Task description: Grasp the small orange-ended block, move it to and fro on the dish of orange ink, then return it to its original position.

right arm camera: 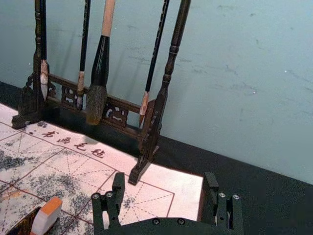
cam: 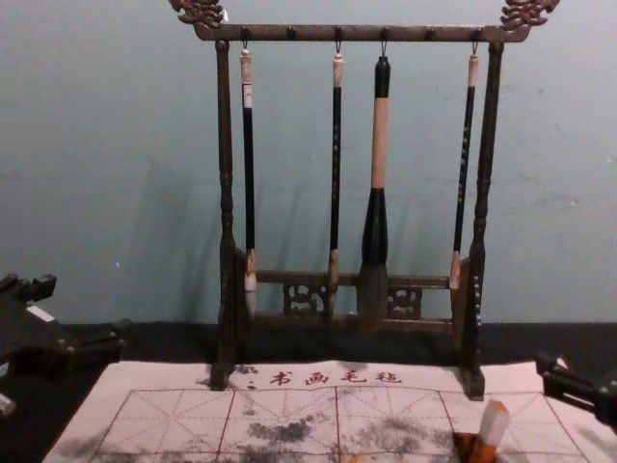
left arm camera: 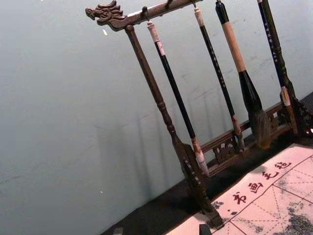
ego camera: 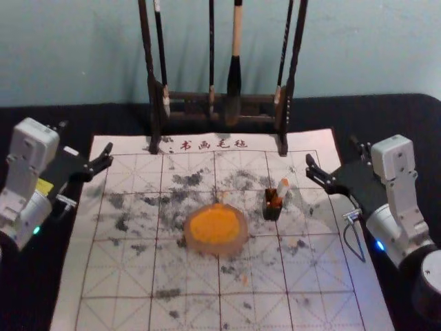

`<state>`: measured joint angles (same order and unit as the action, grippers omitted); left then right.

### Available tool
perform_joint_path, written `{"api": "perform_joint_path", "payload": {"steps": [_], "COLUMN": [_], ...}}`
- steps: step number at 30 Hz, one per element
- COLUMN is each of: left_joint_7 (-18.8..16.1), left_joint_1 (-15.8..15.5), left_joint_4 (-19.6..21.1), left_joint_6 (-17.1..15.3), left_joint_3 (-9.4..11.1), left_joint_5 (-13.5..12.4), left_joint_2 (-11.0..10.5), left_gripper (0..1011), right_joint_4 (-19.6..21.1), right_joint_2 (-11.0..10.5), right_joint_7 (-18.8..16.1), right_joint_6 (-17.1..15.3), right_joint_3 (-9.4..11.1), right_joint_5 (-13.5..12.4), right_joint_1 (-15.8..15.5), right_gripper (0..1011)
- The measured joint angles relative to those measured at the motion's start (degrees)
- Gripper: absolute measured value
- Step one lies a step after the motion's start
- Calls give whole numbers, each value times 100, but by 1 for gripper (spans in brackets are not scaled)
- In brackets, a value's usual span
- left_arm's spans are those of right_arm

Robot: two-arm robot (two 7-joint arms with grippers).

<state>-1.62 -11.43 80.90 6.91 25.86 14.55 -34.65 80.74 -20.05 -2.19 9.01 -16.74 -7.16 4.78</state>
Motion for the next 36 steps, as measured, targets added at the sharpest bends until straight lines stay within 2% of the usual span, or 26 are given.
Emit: {"api": "perform_joint_path", "payload": {"steps": [36], "left_joint_7": [0], "left_joint_1": [0], "left_joint_4": [0], "left_joint_6": [0], "left_joint_3": [0], "left_joint_5": [0], "left_joint_2": [0], "left_gripper": [1001], "right_joint_4": [50], "right_joint_2": [-8], "right_joint_7": [0], "right_joint_6": [-26], "right_joint_3": [1], "right_joint_5": [-30], "right_joint_1": [3], "right_gripper": [1000]}}
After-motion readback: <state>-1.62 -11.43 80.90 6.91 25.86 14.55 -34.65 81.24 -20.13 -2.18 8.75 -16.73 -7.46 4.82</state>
